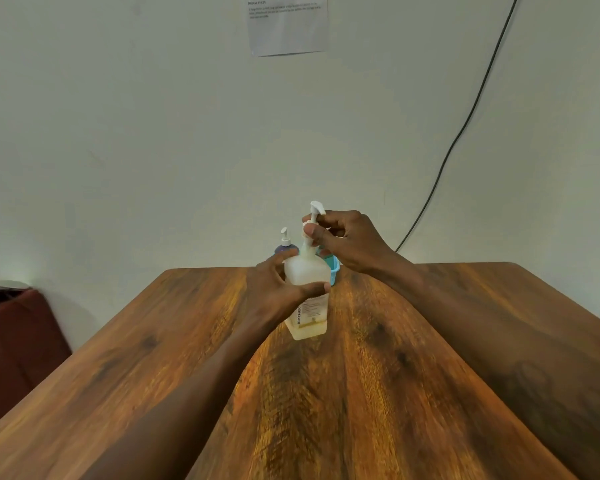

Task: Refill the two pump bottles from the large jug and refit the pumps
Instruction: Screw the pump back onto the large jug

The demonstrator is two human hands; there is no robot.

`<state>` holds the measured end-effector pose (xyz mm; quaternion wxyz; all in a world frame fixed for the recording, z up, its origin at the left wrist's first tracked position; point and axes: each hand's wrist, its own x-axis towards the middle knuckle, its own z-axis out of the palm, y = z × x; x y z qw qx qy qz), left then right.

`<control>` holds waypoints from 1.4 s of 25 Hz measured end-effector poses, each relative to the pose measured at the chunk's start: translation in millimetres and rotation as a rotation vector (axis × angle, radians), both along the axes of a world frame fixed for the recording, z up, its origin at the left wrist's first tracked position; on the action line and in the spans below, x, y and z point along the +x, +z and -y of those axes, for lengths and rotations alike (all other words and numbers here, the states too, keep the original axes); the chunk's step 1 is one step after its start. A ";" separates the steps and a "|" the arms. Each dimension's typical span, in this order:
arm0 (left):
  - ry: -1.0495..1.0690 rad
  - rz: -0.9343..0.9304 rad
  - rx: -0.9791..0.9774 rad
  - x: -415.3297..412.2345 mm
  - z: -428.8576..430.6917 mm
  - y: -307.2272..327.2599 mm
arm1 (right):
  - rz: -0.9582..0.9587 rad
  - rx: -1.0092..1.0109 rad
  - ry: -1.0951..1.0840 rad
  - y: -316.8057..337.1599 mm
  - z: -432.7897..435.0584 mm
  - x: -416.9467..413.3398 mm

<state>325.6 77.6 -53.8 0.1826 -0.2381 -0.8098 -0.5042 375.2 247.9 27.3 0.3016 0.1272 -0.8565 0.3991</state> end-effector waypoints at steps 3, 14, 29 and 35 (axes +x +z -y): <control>0.032 -0.042 0.047 2.7 -5.8 20.7 | 0.073 -0.016 0.018 2.5 -2.0 -1.0; 0.007 -0.162 0.016 10.1 -12.8 30.0 | 0.151 -0.124 -0.076 7.3 -21.3 0.7; 0.019 -0.195 0.035 16.8 -23.9 29.0 | 0.231 -0.066 -0.236 17.2 -19.8 2.7; 0.051 -0.175 0.072 11.1 -21.5 26.8 | 0.308 -0.167 -0.053 13.6 -11.1 2.9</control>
